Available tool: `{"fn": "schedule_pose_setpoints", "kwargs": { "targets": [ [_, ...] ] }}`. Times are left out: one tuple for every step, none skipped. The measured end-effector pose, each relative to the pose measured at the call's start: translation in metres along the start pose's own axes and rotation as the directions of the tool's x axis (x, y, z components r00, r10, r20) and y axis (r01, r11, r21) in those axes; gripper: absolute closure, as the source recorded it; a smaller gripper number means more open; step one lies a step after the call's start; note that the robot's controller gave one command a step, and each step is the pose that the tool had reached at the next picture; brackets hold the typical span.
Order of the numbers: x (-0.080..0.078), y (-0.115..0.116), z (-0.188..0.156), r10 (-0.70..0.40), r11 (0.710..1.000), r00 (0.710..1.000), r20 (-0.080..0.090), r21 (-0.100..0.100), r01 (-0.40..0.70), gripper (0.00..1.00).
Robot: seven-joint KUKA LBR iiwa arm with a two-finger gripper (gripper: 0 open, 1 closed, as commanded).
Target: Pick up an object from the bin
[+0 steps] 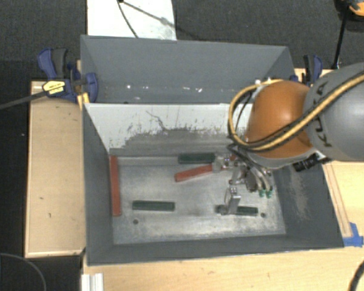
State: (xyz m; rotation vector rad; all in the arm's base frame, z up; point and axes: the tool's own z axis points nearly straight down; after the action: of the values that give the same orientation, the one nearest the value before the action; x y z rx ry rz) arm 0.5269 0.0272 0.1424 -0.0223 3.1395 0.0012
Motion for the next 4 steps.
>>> {"fn": "schedule_pose_setpoints", "kwargs": {
  "targets": [
    [0.006, 0.032, 0.032, -0.027, 1.000, 1.000, 0.005, 0.001, 0.027, 0.00],
    [0.044, 0.080, 0.060, -0.002, 1.000, 1.000, -0.002, 0.000, 0.002, 0.00],
    [0.051, 0.090, 0.063, -0.003, 1.000, 1.000, -0.001, -0.001, 0.003, 0.00],
    [0.048, 0.092, 0.069, -0.038, 0.999, 0.999, 0.006, -0.002, 0.038, 0.00]
  ]
}}
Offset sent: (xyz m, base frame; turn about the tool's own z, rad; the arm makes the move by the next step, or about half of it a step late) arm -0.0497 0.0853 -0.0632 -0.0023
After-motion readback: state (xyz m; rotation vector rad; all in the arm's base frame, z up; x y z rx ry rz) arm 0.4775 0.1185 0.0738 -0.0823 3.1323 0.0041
